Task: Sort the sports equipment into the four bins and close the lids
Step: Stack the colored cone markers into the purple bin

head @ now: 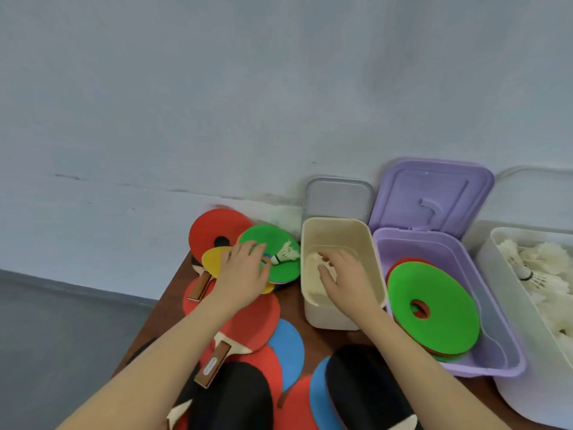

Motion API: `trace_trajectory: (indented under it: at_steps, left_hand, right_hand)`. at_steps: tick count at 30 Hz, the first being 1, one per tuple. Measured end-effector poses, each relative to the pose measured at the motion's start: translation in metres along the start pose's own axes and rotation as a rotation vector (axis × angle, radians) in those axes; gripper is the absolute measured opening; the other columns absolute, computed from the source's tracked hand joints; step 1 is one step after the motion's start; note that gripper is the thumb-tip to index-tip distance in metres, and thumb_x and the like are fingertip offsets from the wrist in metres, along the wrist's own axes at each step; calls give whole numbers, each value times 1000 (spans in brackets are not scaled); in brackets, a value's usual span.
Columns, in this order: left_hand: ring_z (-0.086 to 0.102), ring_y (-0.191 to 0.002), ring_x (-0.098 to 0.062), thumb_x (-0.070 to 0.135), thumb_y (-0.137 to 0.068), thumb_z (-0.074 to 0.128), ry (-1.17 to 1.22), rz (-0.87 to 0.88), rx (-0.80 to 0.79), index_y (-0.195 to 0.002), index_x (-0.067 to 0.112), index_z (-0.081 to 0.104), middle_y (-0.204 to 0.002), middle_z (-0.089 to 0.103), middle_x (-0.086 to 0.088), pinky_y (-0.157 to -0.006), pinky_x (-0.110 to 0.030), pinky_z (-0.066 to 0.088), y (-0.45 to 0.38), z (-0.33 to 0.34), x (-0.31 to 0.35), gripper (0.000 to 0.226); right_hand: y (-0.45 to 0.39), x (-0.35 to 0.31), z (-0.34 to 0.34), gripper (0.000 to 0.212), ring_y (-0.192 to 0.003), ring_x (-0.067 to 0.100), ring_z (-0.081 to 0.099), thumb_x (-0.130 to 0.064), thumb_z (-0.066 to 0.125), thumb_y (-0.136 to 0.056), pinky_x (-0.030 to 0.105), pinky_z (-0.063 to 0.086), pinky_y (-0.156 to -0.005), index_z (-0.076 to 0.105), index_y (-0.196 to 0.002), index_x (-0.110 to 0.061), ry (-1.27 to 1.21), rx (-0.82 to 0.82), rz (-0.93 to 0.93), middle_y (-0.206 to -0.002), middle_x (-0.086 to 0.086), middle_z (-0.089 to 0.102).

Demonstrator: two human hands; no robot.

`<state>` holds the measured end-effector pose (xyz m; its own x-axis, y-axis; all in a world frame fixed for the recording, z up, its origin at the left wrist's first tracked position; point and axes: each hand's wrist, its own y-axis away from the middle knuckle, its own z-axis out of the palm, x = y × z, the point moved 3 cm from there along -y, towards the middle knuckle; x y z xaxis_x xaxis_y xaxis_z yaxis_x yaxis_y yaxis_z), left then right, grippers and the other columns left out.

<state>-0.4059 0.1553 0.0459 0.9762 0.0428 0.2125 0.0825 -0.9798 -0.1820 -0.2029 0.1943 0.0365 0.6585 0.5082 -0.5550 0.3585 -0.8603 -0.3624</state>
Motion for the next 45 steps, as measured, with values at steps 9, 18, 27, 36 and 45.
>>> trace_trajectory:
  at_steps: [9,18,27,36,45]
  left_hand:
    - [36,-125,-35,54,-83,32,1,-129,-119,-137,10,39,-140,40,-14,-98,-46,29,-9,29,-136,71]
    - [46,-118,-27,52,-87,30,203,-98,-174,-142,13,31,-131,47,-9,-96,-40,31,-21,57,-180,68]
    - [47,-118,-17,12,-93,51,726,-45,-71,-140,8,38,-134,42,-7,-91,-8,26,-19,57,-177,48]
    - [50,-111,-18,39,-99,30,776,-72,-126,-138,18,40,-123,50,-3,-90,-28,39,-2,64,-170,45]
    - [56,-90,-27,42,-87,47,573,-85,-188,-143,28,26,-105,55,-5,-75,-46,50,4,62,-168,61]
  right_hand:
    - [-48,-45,117,36,-108,24,58,-32,56,-88,39,45,-90,62,-118,-14,-26,-161,99,-113,4,66]
    - [-66,-48,191,34,-98,34,60,-25,58,-87,33,34,-81,61,-119,-15,252,-296,287,-107,8,68]
    - [-42,-54,168,35,-68,15,61,-1,64,-80,29,36,-74,72,-105,-25,165,27,159,-73,-3,71]
    - [-7,-76,147,25,-78,3,60,-14,58,-85,30,41,-82,72,-103,-24,72,93,90,-88,-15,70]
    - [21,-97,150,20,-96,-4,59,-30,57,-91,16,43,-85,71,-102,-21,-243,-72,281,-98,-17,67]
